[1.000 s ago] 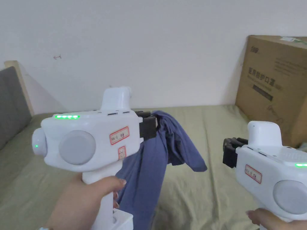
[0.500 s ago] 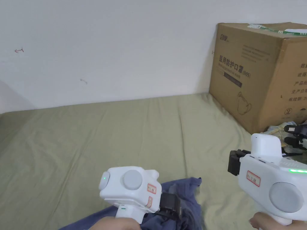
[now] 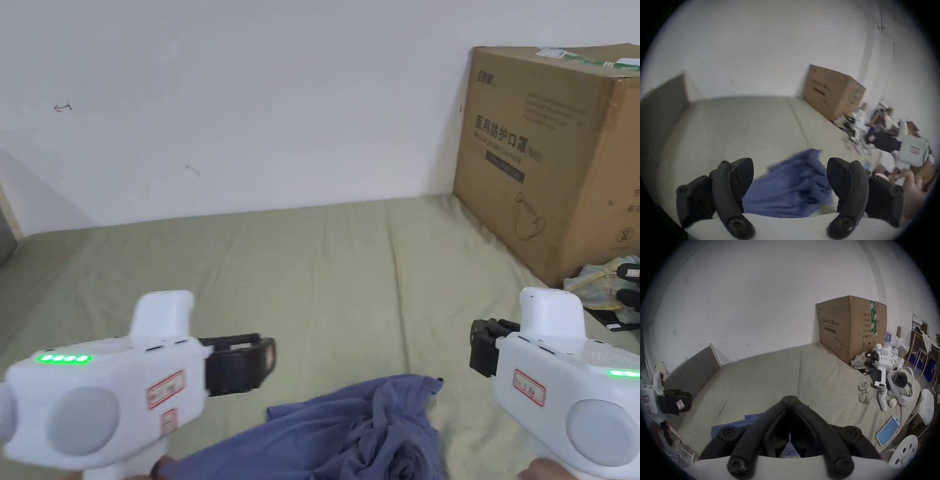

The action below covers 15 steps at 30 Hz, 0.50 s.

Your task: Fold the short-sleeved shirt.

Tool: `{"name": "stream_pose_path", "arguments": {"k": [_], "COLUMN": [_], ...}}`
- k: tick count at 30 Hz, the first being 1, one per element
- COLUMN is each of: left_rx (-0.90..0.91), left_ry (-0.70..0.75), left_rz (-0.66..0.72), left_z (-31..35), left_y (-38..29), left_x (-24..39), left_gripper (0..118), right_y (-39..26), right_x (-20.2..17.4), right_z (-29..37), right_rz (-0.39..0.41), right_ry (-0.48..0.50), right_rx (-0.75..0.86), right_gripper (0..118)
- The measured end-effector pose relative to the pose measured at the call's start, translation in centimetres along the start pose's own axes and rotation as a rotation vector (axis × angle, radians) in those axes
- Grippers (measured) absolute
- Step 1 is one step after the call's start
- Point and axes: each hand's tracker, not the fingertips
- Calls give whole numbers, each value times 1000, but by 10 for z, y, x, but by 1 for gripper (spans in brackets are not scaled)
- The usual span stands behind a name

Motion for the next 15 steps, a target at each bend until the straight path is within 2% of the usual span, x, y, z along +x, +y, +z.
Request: {"name": "stream_pose_path", "arguments": {"k": [1,2,5,7,8,11,15], "left_rx": [25,57,92,48,38,51,-127], "left_ry": [54,113,242,320,275,269,216], "left_rz": [8,21,103,93,88,88,225], "left_z": [12,22,36,42,43,55,35], "left_y": [-6,-13,-37,-51,-55,-65,-60], "left_x": [-8,-16,-37,-49,-54,-61,-99], "left_gripper": [93,84,4,0,0,0,0], "right_y": [-1,-2,-6,-7,-6,-4,-6], "right_x": [-3,-6,-22,-32,-36,-43,-41], "right_z": [4,5,6,7,8,10,8], "right_rz": [-4,-5,57,87,93,104,106], "right_ry": [0,-2,-41,-30,-19,-3,4], "right_rx": [18,35,89,95,97,94,69], "right_gripper": [1,1,1,1,1,1,1]}}
